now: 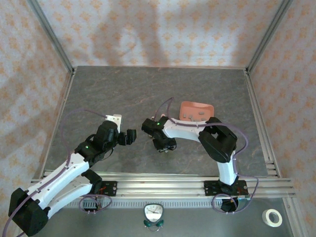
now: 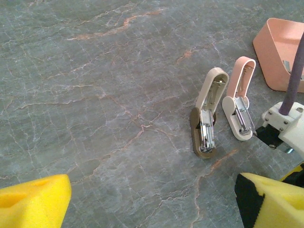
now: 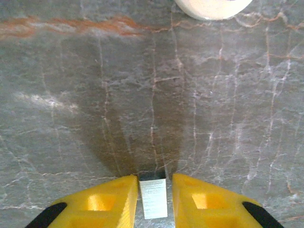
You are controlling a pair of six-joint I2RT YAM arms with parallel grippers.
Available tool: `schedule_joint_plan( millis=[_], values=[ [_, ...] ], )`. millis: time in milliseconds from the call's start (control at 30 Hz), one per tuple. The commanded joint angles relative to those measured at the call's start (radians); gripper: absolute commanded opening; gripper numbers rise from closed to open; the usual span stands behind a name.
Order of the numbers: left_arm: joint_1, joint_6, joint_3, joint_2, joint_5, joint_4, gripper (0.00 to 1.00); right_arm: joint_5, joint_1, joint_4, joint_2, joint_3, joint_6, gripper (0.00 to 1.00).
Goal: Load the staples into the stapler
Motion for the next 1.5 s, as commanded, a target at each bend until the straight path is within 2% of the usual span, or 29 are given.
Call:
schedule_joint_plan(
  millis=[0,267,467,833,967,1467],
  values=[
    [0.009,-0.009,-0.003,-0.012,0.001,0.016,0.90,0.035,-0.004,0.007,0.028,0.023,0.004,0.25],
    [0.009,-0.002,0.002,-0.011,0.004,0.010,0.90,0.021,-0.015,0.031,0.041,0.003,0.026,0.18],
    [0.009,-0.004,-0.006,-0.006,0.013,0.034,0.90,0.047,-0.030,0.071,-0.007,-0.023,0.076,0.16],
    [0.009,-0.123,-0.143,-0.001,0.039,0.343,0.90,0.244,-0.080,0.194,-0.172,-0.023,0.219,0.16],
    [0.008,-0.107,-0.151,0.018,0.035,0.375,0.90,0.283,-0.093,0.220,-0.162,-0.009,0.237,0.16],
    [0.014,-0.075,-0.125,0.131,0.068,0.415,0.91,0.266,-0.104,0.213,-0.044,0.074,0.237,0.16]
  ],
)
